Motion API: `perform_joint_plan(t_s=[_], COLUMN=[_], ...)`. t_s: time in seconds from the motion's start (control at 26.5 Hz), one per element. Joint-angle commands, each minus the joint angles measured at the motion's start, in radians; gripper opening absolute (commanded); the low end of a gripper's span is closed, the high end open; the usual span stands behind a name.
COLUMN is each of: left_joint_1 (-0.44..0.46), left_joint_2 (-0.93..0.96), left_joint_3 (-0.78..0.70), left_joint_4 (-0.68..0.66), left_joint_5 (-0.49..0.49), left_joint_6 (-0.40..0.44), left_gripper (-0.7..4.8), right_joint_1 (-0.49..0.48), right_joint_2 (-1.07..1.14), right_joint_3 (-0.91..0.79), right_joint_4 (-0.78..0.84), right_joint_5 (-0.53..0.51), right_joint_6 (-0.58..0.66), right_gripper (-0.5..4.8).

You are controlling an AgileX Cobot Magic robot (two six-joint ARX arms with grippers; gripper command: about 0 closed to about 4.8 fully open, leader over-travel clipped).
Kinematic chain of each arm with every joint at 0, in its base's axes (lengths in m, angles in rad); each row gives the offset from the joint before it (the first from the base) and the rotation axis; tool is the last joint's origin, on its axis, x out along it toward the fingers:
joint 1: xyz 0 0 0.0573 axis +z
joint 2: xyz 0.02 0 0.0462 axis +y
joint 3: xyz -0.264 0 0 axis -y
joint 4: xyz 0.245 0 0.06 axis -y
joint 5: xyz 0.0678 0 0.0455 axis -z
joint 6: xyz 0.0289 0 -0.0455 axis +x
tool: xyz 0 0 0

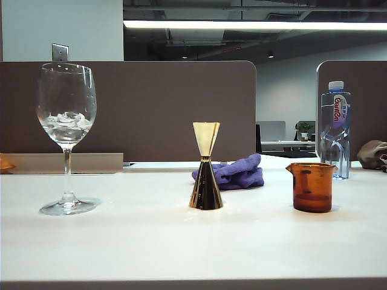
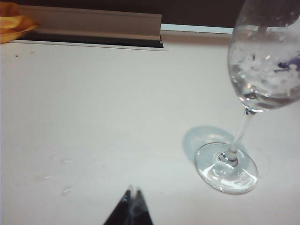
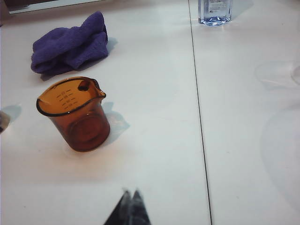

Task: Pick up the small amber measuring cup and pour the water in it into the jigger, then pick up the jigger and pour the water in it into the wine glass.

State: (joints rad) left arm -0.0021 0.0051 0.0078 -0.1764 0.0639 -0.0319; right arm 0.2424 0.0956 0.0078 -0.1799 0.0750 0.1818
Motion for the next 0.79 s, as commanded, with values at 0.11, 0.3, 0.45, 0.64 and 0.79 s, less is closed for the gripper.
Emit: perform_joint_plan(t_s=[0.11, 0.3, 0.45, 0.64, 0.79], left_joint_1=[0.001, 0.001, 0.001, 0.001, -0.018], left_joint_2=[0.001, 0.001, 0.001, 0.001, 0.001], left_joint_3=[0.0, -0.001, -0.001, 0.0, 0.037], left_joint_4=[-0.002, -0.002, -0.002, -0.002, -0.058], left_joint_5=[0.003, 0.003, 0.003, 0.002, 0.002], left_joint_6=[-0.003, -0.003, -0.003, -0.003, -0.003], left_gripper=[-0.02, -0.02, -0.02, -0.02, -0.02], right_joint_1=[-0.001, -0.045, -0.104, -0.102, -0.102], right_joint_2=[-0.002, -0.002, -0.023, -0.024, -0.027], right_joint_3=[-0.007, -0.007, -0.007, -0.007, -0.007], right_joint_4=[0.002, 0.002, 0.004, 0.002, 0.003], right_joint_5=[-0.003, -0.003, -0.002, -0.003, -0.003], right_joint_6=[-0.003, -0.003, -0.003, -0.003, -0.003], right_gripper=[-0.05, -0.05, -0.05, -0.05, -0.05])
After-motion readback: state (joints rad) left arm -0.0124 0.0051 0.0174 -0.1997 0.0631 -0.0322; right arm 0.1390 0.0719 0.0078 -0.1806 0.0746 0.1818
